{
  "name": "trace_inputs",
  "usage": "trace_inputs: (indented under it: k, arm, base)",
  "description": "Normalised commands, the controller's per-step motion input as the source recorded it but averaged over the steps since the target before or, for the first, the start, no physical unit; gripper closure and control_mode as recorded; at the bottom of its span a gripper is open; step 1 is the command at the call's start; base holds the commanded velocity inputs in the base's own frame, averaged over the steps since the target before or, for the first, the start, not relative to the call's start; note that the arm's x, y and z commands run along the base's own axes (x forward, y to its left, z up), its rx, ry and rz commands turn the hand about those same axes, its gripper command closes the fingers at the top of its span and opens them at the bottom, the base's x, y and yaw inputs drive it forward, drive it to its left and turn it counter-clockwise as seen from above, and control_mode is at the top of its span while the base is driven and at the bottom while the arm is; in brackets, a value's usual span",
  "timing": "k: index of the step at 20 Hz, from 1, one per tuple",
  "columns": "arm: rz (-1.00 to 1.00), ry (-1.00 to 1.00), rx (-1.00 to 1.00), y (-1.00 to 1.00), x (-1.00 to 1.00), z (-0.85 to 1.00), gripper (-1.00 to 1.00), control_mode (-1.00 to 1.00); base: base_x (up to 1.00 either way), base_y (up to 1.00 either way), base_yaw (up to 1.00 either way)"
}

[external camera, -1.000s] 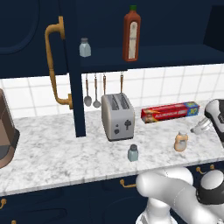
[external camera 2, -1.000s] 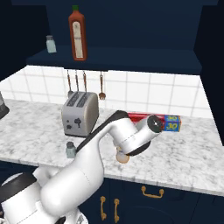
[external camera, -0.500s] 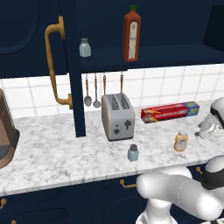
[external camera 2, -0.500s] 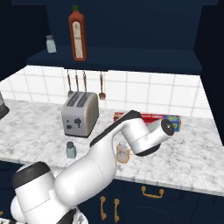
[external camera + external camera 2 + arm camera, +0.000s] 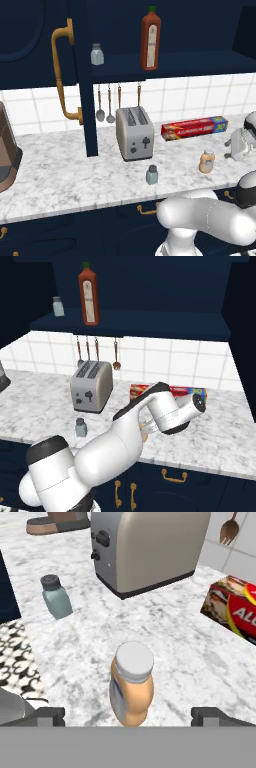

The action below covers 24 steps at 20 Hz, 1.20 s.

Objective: Put the shaker and condiment bottle from the counter next to their counterparts in the cabinet.

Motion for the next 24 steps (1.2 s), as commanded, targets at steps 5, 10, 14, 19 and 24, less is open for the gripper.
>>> trace_inputs:
  k: [5, 10, 14, 19, 24]
  arm:
    - [0.09, -0.02, 0.00, 0.00, 0.00, -0.06, -1.00, -1.00]
    - [0.04, 0.00, -0.01, 0.11, 0.02, -0.28, -1.00, -1.00]
    - [0.00, 0.00, 0.00, 0.07, 0.08, -0.14, -1.00, -1.00]
    - [0.00, 0.00, 0.00, 0.03, 0.13, -0.09, -1.00, -1.00]
    - [0.08, 0.05, 0.00, 0.01, 0.15, -0.15, -1.00, -1.00]
  base:
    - [0.00, 0.00, 0.00]
    - [0.00, 0.00, 0.00]
    - [0.00, 0.00, 0.00]
    - [0.00, 0.00, 0.00]
    - [0.00, 0.00, 0.00]
